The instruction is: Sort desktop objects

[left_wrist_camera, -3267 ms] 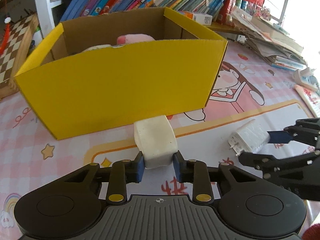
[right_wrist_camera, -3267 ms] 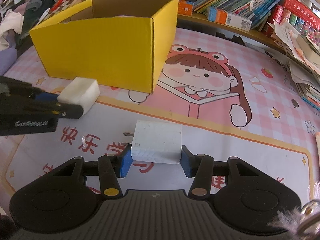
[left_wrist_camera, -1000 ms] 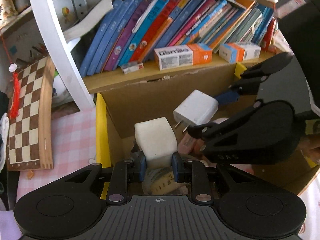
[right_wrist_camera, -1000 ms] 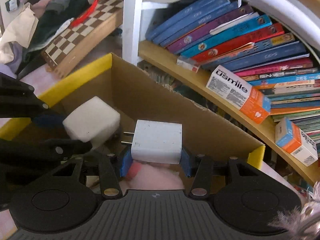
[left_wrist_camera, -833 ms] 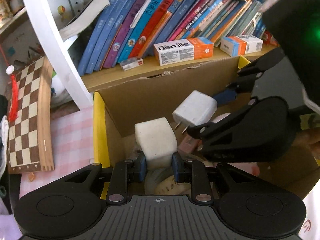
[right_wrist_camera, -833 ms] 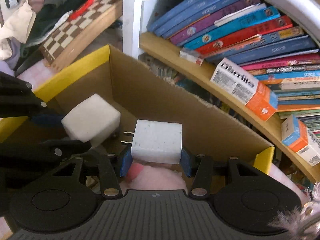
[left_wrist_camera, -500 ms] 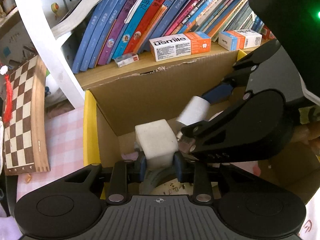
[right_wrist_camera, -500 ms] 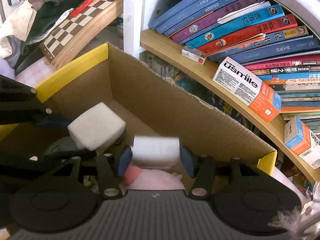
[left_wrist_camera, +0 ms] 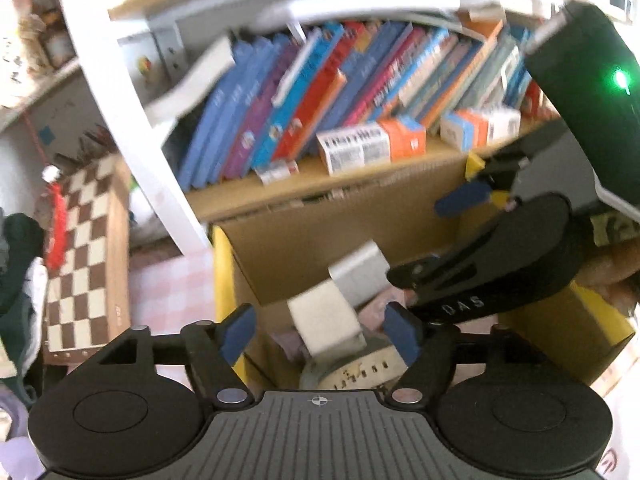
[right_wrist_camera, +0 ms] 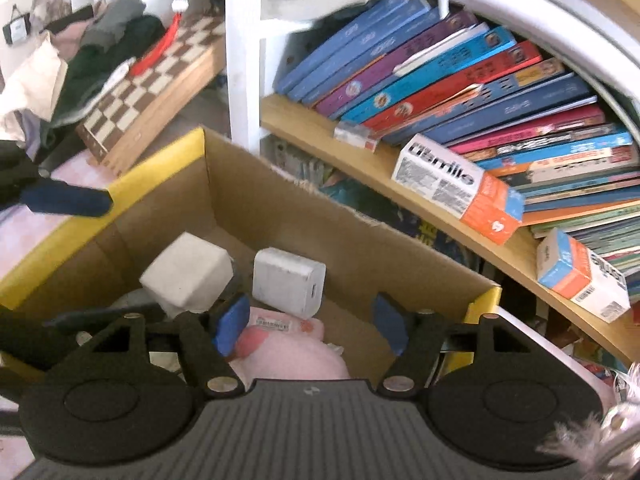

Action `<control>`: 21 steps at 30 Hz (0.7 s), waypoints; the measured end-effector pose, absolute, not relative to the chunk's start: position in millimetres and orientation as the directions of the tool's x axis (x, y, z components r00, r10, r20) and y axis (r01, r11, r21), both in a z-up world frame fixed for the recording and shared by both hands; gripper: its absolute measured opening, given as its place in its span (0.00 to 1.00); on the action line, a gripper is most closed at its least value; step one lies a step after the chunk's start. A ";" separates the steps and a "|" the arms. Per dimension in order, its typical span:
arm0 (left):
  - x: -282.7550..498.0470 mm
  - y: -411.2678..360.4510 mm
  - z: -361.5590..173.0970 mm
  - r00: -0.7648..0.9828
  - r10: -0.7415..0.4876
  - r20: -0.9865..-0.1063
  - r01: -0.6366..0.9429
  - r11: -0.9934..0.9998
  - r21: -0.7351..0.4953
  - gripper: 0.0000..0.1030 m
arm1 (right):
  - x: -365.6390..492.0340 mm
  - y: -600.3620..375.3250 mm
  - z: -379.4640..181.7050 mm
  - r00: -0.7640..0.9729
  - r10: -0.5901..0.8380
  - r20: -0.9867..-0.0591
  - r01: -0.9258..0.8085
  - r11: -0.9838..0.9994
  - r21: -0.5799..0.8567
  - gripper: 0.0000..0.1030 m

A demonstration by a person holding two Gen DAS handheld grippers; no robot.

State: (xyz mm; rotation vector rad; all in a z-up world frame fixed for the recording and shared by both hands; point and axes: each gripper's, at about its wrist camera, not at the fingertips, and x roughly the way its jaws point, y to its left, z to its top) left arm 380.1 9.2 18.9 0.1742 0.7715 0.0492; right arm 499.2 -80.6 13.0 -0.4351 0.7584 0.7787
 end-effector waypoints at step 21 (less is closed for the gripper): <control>261.8 4.8 51.8 0.821 0.152 -0.551 -0.100 0.987 0.124 0.92 | 376.6 -153.9 62.7 0.692 0.503 -0.518 -0.614 0.788 -0.054 0.83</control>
